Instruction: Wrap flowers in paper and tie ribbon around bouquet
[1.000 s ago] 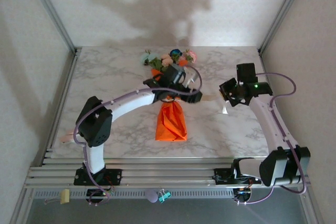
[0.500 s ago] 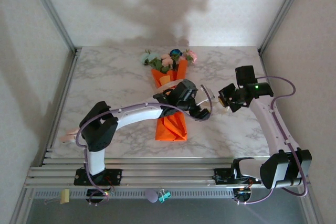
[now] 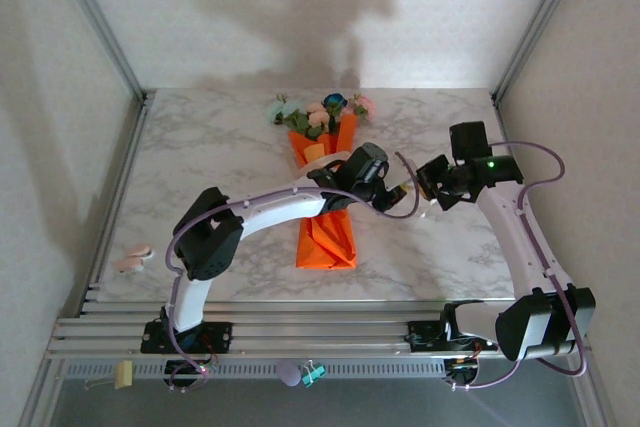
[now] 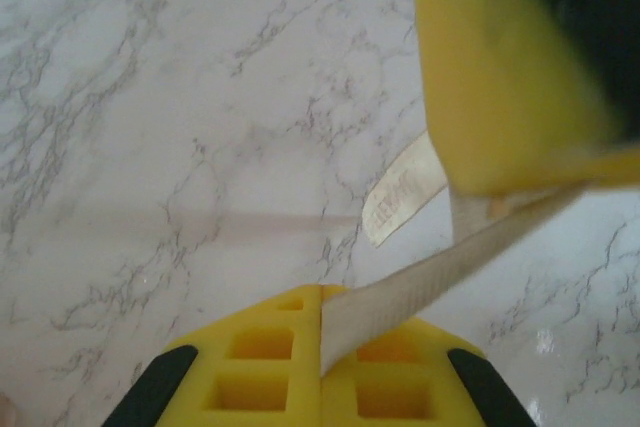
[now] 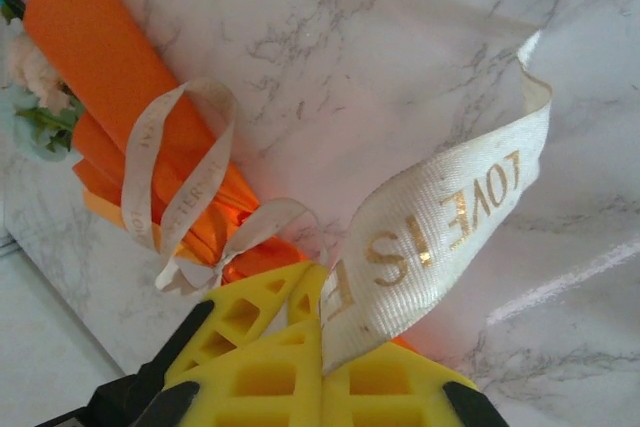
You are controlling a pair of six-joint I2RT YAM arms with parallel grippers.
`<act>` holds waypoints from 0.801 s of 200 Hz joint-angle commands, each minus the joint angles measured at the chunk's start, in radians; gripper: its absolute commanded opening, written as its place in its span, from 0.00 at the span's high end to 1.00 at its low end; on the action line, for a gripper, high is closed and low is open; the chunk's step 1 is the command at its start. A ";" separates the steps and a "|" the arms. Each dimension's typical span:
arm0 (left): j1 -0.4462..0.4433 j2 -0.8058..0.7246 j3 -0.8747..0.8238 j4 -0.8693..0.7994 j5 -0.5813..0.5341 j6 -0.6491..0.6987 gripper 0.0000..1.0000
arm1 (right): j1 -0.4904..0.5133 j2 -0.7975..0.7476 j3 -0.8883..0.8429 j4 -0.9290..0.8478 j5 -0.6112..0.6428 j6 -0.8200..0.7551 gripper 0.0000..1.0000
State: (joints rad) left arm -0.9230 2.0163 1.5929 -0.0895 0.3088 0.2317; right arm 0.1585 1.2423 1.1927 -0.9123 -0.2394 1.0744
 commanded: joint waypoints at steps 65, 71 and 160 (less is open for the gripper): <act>0.185 -0.203 -0.017 -0.382 0.157 -0.344 1.00 | 0.153 -0.066 -0.226 0.602 -0.091 -0.408 0.63; 0.194 -0.208 -0.013 -0.406 0.169 -0.354 1.00 | 0.155 -0.108 -0.278 0.670 -0.082 -0.459 0.62; 0.291 -0.209 0.115 -0.604 0.272 -0.476 1.00 | 0.384 -0.164 -0.616 1.238 0.130 -1.288 0.27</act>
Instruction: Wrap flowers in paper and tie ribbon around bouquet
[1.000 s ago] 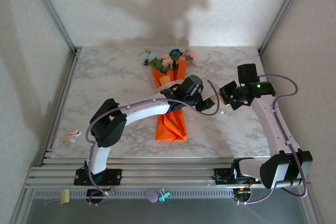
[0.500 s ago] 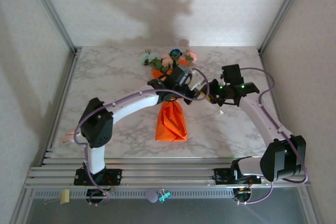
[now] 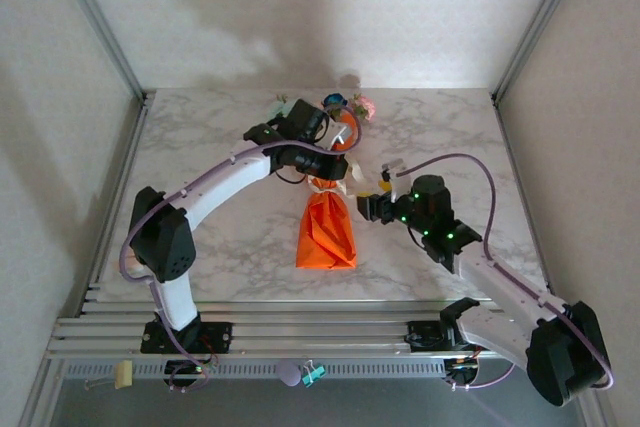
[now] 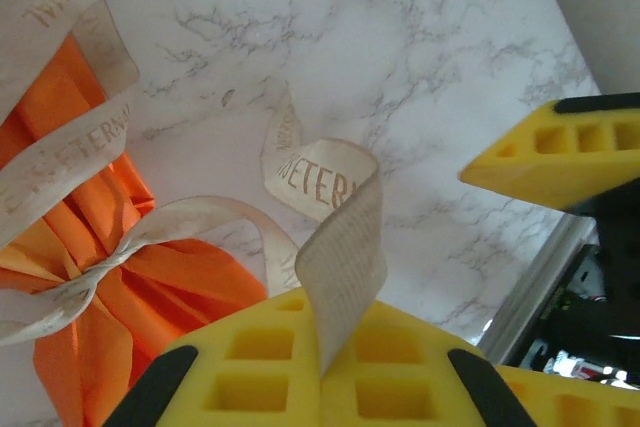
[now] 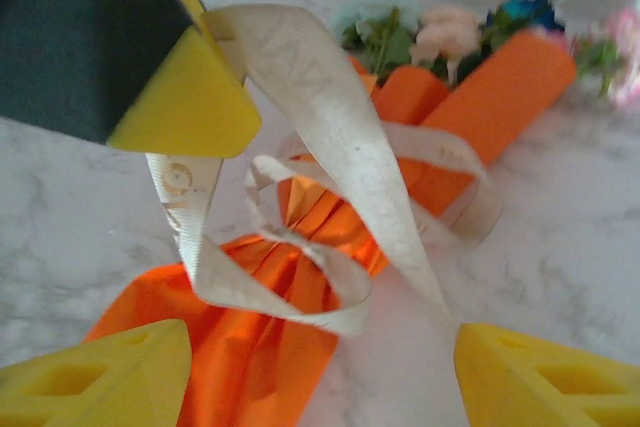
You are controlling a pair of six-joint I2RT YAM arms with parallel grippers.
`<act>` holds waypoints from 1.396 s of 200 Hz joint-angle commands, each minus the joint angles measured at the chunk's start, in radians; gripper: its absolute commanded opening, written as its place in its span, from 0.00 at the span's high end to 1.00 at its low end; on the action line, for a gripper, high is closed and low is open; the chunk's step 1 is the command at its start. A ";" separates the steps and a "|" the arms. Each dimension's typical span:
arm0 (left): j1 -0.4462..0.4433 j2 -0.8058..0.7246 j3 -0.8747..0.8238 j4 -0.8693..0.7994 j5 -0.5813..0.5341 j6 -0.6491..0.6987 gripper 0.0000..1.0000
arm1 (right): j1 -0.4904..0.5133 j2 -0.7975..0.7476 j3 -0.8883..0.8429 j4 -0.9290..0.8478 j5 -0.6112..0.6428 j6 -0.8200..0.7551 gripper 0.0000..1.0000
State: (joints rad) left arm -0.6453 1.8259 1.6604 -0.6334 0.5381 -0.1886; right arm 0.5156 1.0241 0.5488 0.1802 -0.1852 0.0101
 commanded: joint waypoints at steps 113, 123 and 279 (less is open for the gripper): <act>0.048 -0.048 0.075 -0.082 0.067 -0.129 1.00 | 0.082 0.349 0.190 0.248 -0.041 -0.318 0.02; 0.060 -0.050 0.072 -0.079 0.080 -0.144 1.00 | 0.081 0.363 0.200 0.240 -0.060 -0.321 0.05; 0.127 0.006 0.110 -0.106 0.271 -0.253 1.00 | 0.081 0.476 0.293 0.292 -0.046 -0.300 0.10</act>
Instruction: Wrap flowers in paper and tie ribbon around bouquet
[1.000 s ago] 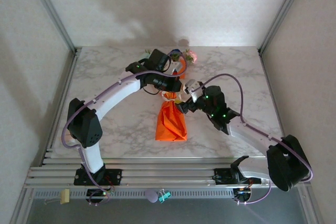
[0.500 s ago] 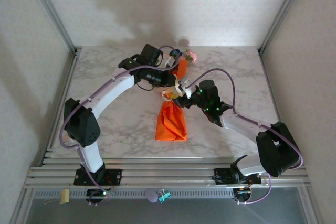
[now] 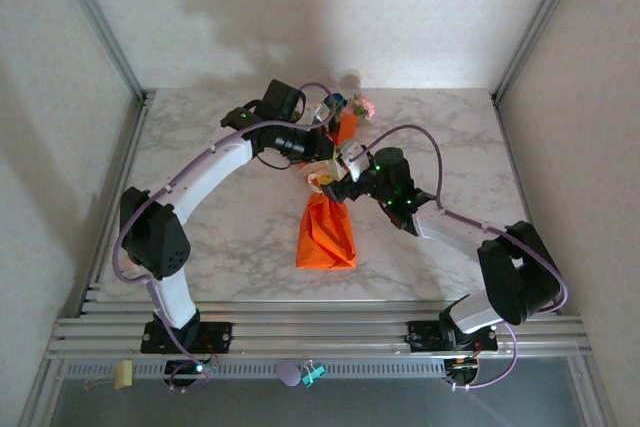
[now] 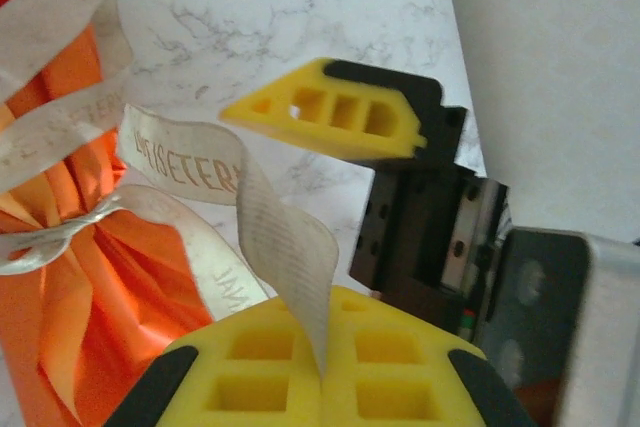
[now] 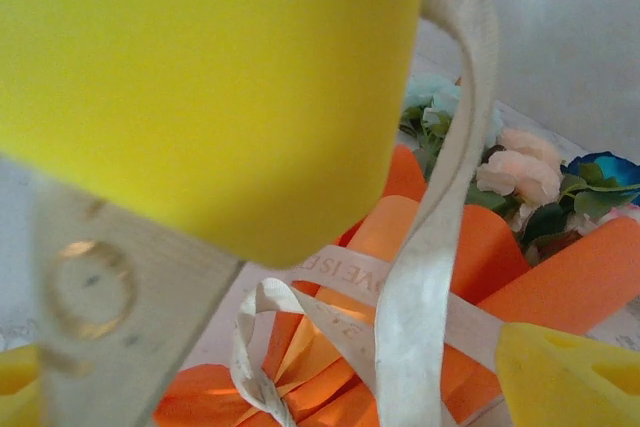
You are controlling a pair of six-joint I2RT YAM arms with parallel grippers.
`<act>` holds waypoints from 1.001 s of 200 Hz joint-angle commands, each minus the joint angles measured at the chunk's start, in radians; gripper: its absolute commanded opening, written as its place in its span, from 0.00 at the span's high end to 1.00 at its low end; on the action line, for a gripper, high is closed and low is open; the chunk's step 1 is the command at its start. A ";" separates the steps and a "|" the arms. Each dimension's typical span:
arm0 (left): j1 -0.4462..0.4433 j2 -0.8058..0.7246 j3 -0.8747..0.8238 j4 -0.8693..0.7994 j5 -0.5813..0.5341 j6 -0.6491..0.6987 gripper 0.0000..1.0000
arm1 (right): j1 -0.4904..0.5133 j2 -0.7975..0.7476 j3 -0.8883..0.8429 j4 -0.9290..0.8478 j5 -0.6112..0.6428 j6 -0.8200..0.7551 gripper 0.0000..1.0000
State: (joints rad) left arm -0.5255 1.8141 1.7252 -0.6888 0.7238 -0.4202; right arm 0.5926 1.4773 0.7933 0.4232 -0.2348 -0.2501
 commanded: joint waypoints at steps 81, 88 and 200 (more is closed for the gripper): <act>0.008 0.013 0.050 -0.110 0.123 -0.045 1.00 | -0.006 0.035 0.060 0.049 -0.118 -0.064 0.16; 0.009 0.014 0.055 -0.112 0.121 -0.046 1.00 | -0.006 0.037 0.061 0.049 -0.126 -0.060 0.20; 0.010 -0.010 0.051 -0.029 0.012 -0.103 0.65 | -0.010 -0.005 0.067 -0.037 -0.150 0.051 1.00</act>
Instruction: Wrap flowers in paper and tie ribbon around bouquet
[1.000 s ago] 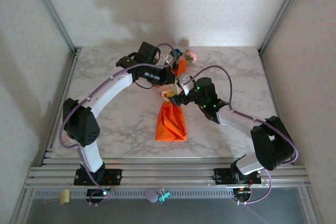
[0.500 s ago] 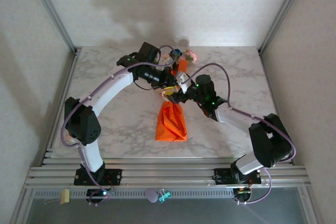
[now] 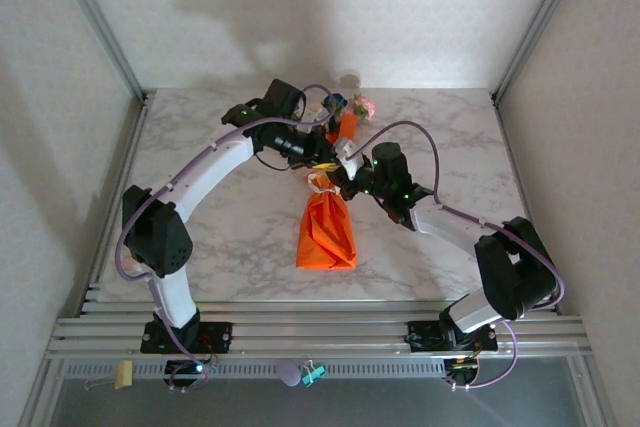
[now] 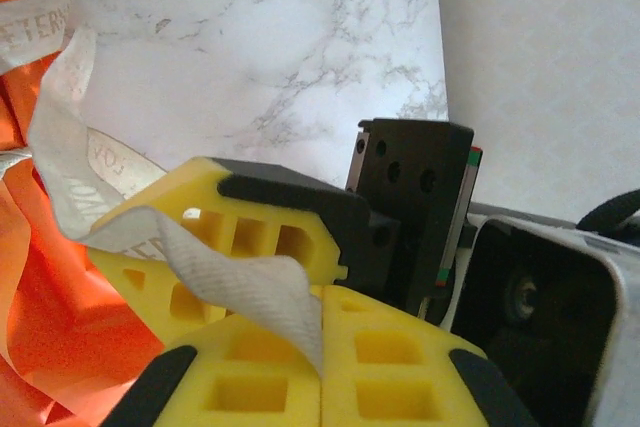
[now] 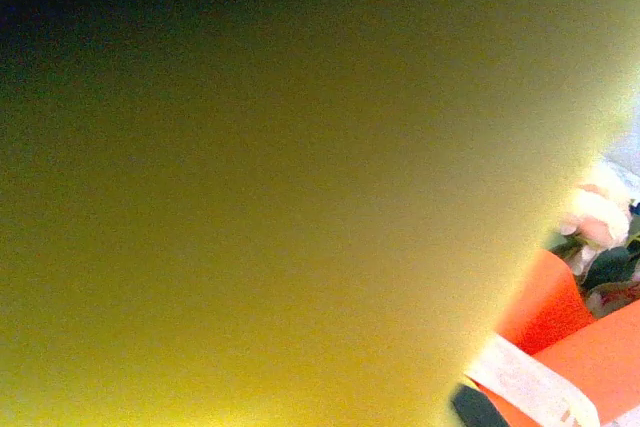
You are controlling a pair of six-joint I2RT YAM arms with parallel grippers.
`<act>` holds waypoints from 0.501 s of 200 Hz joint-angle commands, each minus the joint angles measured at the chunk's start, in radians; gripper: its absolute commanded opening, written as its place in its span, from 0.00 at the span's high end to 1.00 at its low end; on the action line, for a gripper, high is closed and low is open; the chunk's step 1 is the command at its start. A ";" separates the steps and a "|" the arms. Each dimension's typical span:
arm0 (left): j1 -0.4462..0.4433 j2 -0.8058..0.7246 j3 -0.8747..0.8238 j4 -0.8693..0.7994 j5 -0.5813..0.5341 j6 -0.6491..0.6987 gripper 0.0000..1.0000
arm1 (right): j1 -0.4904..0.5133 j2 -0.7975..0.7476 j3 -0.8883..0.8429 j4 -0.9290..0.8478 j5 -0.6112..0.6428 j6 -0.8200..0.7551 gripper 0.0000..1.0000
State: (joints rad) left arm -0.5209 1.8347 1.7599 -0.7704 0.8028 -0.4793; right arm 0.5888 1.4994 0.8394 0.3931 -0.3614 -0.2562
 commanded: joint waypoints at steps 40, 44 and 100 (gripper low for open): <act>0.041 -0.199 -0.145 0.295 -0.214 -0.094 0.37 | -0.053 0.009 0.029 0.005 -0.131 0.201 1.00; 0.047 -0.213 -0.162 0.319 -0.208 -0.094 0.37 | -0.057 0.014 0.031 0.006 -0.146 0.213 1.00; 0.032 -0.221 -0.266 0.361 -0.143 0.238 0.35 | -0.124 0.081 0.098 -0.026 -0.346 0.328 1.00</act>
State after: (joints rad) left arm -0.4702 1.5978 1.5490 -0.4461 0.6510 -0.4381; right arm 0.4885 1.5585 0.8894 0.3794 -0.5831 -0.0082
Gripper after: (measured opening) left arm 0.646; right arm 0.058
